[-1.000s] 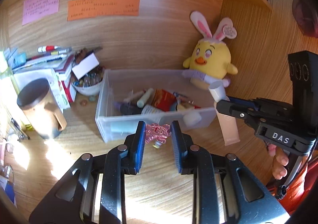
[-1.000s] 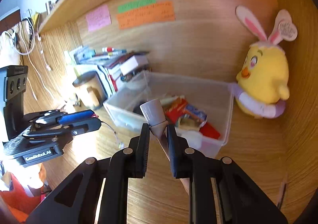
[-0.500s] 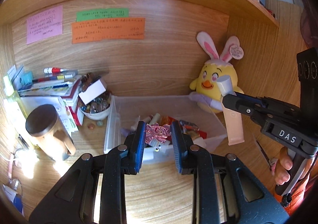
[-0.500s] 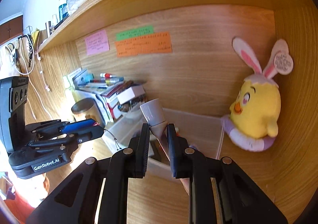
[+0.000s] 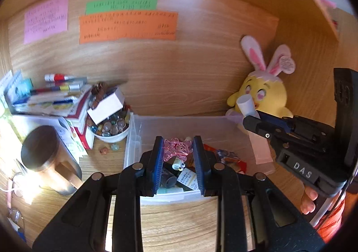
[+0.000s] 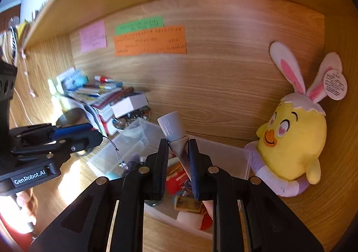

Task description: Organize objects

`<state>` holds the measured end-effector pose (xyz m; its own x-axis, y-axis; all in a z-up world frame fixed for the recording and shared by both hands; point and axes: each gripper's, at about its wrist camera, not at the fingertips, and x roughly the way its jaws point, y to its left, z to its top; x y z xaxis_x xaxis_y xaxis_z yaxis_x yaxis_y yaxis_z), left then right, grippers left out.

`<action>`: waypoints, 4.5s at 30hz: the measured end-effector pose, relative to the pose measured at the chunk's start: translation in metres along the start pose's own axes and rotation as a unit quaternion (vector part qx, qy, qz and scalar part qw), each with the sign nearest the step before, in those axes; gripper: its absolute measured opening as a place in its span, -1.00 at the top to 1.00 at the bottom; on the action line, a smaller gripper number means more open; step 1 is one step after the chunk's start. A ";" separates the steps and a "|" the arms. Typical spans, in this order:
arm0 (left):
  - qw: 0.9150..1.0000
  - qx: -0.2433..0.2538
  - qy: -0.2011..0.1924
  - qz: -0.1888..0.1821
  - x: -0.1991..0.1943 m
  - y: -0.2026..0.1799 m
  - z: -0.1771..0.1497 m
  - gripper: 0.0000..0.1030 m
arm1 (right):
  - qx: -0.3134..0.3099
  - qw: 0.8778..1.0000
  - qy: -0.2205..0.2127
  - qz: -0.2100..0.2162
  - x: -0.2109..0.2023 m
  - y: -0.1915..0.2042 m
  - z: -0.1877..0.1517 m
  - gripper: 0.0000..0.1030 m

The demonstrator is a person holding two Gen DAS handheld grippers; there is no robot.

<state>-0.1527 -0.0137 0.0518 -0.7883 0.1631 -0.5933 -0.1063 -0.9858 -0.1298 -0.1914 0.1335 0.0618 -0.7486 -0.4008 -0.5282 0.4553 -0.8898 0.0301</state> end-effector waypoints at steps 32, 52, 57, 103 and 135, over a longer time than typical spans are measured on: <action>0.996 -0.028 0.077 -0.019 0.049 0.025 -0.022 0.22 | -0.037 0.993 0.107 0.035 0.056 0.018 -0.027 0.37; 1.000 0.014 0.014 0.006 -0.009 0.001 -0.052 -0.84 | -0.010 1.000 0.019 -0.010 -0.037 0.006 -0.049 -0.68; 1.000 0.007 0.011 0.009 -0.013 0.002 -0.063 -0.85 | -0.008 1.000 0.023 -0.012 -0.044 0.007 -0.063 -0.72; 1.000 0.012 0.019 0.006 -0.019 -0.009 -0.079 -0.88 | 0.012 0.999 0.029 -0.010 -0.048 0.014 -0.076 -0.76; 1.000 0.016 0.019 -0.009 -0.022 -0.015 -0.079 -0.88 | 0.021 0.999 0.024 -0.018 -0.051 0.011 -0.078 -0.91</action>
<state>-0.0863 0.0004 0.0038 -0.7628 0.1824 -0.6203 -0.1402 -0.9832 -0.1167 -0.1106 0.1613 0.0230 -0.7392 -0.3592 -0.5697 0.4076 -0.9120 0.0463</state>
